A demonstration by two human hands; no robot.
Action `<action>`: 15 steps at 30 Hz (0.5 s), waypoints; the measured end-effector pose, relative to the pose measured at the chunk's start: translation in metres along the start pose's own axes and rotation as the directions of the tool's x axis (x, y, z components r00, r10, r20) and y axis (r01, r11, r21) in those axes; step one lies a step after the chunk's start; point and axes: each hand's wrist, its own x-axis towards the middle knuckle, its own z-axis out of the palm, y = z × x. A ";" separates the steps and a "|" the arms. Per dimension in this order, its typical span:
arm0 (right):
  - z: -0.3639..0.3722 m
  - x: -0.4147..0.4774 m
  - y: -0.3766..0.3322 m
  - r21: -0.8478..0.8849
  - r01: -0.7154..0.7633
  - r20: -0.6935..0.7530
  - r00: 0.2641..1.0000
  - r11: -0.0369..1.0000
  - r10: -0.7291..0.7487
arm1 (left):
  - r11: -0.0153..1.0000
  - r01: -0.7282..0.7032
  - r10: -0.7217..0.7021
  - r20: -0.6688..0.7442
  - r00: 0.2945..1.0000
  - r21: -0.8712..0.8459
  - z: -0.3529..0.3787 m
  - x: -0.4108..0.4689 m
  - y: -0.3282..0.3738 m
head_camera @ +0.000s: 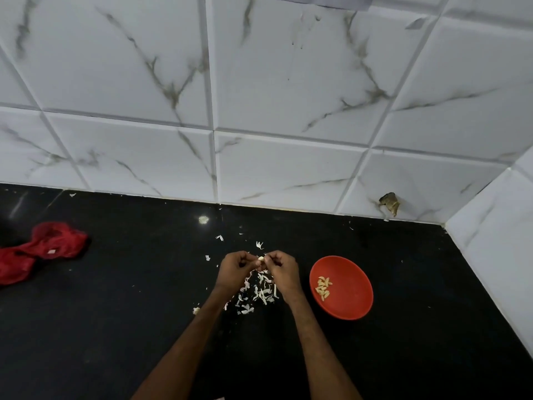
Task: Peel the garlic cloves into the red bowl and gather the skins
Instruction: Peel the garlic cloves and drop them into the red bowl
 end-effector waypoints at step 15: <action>0.003 0.001 -0.003 -0.140 0.082 0.074 0.995 0.987 -0.072 | 0.915 0.179 -0.199 -0.018 0.980 -0.362 0.001 0.004 0.004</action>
